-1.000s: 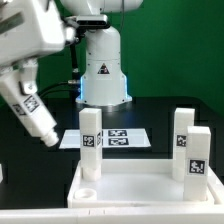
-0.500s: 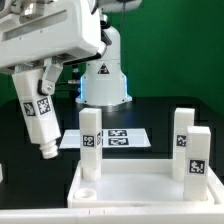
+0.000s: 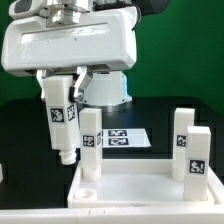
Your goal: Assemble desk
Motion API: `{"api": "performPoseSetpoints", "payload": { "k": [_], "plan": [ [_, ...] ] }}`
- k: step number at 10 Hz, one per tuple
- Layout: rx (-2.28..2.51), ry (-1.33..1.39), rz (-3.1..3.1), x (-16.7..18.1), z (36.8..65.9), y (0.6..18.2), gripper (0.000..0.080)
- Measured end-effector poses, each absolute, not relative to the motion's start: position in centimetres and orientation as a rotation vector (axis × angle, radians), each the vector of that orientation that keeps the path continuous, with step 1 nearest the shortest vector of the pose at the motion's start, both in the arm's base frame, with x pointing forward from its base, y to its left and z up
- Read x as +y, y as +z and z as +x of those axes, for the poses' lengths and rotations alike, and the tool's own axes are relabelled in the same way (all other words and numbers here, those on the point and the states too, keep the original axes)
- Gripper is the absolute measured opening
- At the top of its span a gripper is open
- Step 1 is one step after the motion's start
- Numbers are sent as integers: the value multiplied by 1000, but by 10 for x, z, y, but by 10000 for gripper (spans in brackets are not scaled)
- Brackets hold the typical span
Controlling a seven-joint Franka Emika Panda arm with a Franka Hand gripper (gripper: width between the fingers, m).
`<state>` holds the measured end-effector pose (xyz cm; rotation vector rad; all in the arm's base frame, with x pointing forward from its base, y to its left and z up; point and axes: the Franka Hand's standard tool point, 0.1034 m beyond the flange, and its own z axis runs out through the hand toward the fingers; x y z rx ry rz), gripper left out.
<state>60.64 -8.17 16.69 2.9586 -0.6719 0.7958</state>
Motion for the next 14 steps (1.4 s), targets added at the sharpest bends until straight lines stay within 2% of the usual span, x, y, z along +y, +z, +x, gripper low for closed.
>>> {"api": "performPoseSetpoints", "payload": {
  "k": [2, 5, 8, 11, 14],
  "plan": [
    [-633, 789, 2961, -79, 607, 164, 285],
    [-254, 742, 2986, -38, 618, 143, 285],
    [-260, 748, 2977, -43, 617, 142, 285],
    [-276, 744, 2957, -56, 614, 127, 285],
    [-288, 743, 2967, -47, 618, 125, 285]
  ]
}}
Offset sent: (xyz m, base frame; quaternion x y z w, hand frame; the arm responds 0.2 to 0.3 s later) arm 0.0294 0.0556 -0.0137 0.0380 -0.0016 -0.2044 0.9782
